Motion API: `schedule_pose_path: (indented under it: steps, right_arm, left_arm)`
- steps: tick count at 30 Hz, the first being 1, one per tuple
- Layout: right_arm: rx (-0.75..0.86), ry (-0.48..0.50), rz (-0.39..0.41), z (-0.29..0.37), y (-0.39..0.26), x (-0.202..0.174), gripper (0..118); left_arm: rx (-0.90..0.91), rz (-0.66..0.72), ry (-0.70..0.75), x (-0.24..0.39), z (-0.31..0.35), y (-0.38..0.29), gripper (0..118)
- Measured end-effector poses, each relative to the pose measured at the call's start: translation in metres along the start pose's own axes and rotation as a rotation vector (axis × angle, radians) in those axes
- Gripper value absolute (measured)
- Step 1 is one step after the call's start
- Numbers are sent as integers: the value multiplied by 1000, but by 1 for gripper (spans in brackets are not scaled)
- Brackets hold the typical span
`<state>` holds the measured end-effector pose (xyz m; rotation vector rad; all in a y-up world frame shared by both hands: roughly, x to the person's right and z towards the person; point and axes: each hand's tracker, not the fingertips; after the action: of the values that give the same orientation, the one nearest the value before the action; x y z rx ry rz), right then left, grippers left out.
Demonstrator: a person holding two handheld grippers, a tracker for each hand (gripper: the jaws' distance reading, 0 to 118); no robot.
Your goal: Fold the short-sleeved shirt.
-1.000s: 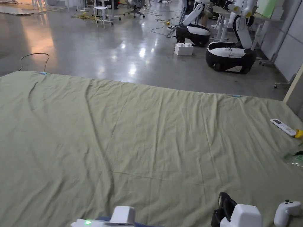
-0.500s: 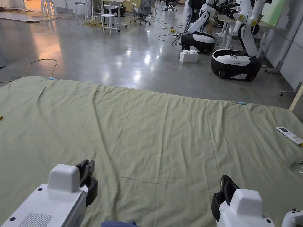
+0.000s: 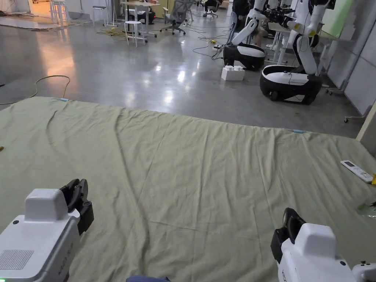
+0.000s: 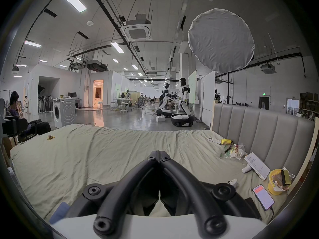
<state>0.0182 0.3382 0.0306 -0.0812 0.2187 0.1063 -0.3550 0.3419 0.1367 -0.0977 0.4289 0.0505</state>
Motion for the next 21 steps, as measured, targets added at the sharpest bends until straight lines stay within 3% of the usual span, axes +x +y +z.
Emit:
schedule_pose_path:
  steps: [4, 15, 21]
  right_arm:
    - [-86, 21, -45, 11, -16, -2, 1]
    - [-370, 310, 53, 58, -125, -87, 1]
    - [-418, 330, 109, 36, -155, -121, 1]
  left_arm:
    - [-31, -3, -22, -8, 3, -7, 10]
    - [-191, 20, -43, -25, 18, -56, 10]
    - [-314, 45, -67, -28, 33, -93, 10]
